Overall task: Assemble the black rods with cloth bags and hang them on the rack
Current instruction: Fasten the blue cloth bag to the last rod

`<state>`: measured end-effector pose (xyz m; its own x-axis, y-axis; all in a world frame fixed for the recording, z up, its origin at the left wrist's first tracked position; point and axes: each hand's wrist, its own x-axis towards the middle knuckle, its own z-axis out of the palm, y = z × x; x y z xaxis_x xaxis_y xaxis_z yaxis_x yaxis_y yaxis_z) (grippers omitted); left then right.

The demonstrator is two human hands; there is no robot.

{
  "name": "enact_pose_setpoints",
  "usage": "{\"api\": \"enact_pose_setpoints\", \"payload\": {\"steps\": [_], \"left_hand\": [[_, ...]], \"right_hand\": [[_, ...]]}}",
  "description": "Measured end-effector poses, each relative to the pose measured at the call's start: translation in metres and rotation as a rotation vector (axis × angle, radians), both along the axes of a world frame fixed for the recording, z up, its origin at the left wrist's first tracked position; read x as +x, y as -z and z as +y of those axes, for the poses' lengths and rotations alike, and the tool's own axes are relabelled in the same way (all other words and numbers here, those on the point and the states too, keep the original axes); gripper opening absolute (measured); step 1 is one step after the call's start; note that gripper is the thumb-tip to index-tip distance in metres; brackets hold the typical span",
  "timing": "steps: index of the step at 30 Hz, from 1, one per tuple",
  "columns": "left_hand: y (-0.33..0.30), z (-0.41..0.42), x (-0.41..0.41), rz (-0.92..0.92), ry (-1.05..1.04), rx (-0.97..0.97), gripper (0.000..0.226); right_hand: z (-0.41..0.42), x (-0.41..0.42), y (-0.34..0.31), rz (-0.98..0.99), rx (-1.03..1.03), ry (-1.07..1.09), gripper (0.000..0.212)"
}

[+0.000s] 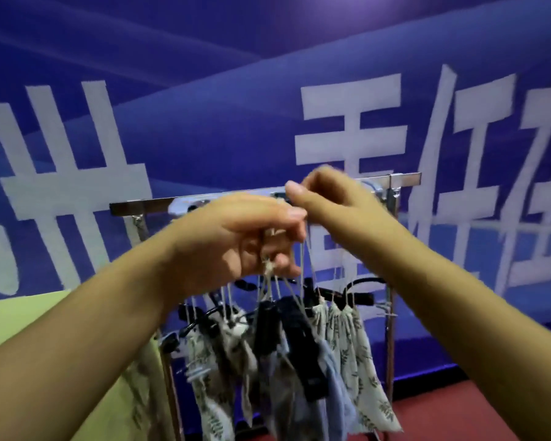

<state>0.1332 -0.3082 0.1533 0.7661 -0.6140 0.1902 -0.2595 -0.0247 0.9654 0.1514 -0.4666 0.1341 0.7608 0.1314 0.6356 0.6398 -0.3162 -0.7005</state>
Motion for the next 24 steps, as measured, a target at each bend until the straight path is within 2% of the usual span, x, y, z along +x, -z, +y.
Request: {"api": "enact_pose_setpoints", "payload": {"steps": [2,4,7,10,12,14,20,24], "left_hand": [[0.005,-0.023,0.006,0.056,0.037,-0.039,0.018],[0.011,-0.048,0.021,0.159,0.047,-0.101,0.017],[0.017,-0.076,0.054,0.314,0.032,-0.129,0.019],[0.026,-0.092,0.084,0.332,0.014,-0.008,0.021],[0.033,-0.103,0.101,0.269,-0.004,0.108,0.024],[0.034,-0.117,0.113,0.180,-0.032,0.154,0.026],[0.035,-0.180,0.171,-0.147,-0.412,0.180,0.034],[0.049,-0.204,0.202,-0.330,-0.666,0.273,0.033]], "right_hand": [[-0.015,0.000,0.016,0.364,0.148,-0.393,0.040],[-0.035,0.005,0.034,0.575,0.272,-0.560,0.042],[-0.088,0.025,0.056,0.611,0.312,-0.592,0.025],[-0.138,0.043,0.067,0.620,0.341,-0.606,0.024],[-0.160,0.052,0.066,0.609,0.386,-0.514,0.020],[-0.169,0.059,0.056,0.570,0.416,-0.310,0.013],[-0.168,0.141,0.035,0.156,0.236,0.459,0.024],[-0.162,0.191,0.040,0.156,0.211,0.582,0.027]]}}
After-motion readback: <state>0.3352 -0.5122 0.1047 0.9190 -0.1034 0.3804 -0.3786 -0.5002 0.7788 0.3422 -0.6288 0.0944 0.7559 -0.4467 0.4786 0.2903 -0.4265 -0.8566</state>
